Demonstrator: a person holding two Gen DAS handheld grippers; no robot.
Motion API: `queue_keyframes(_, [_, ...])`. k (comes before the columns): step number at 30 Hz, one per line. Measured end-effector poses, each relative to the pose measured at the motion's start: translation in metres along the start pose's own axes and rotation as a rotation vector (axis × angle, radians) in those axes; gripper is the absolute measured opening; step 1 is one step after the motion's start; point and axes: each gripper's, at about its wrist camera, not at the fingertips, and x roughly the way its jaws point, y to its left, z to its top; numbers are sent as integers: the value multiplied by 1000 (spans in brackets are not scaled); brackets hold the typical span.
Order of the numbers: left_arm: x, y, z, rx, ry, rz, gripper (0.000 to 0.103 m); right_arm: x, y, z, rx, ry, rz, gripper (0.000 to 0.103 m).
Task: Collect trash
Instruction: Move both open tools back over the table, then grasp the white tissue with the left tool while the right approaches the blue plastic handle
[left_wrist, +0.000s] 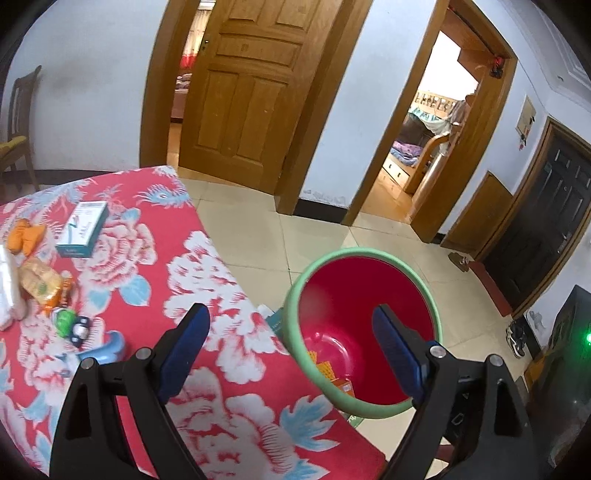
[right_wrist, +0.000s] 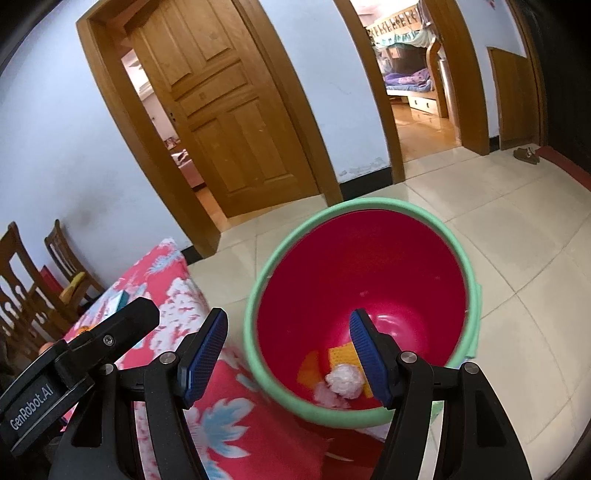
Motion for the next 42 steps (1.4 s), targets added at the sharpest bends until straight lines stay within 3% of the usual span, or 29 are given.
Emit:
queue_keyframes(8, [-27,38,9,-45,-42,34,89,1,43,-8,-71,14,35,70])
queue_keyframes(17, [-59,111,8,-138,-89,114,89,16,105,-30,-158,57,91,70])
queue_keyframes(22, [-77,155,7,-198,-105,167,89,23,140,-44,-205,82,125,70])
queue_keyframes(29, [-104,198,2,-199,-134,263,89,35,193,-62,-272,109,167,71])
queue_keyframes(37, [-110,250,-5,-201,-68,429,89,45,227,-87,-337,143,171,71])
queue_keyframes(42, [-96,265,-15,-204,-3,463,87,47,235,-98,-369,145,155,71])
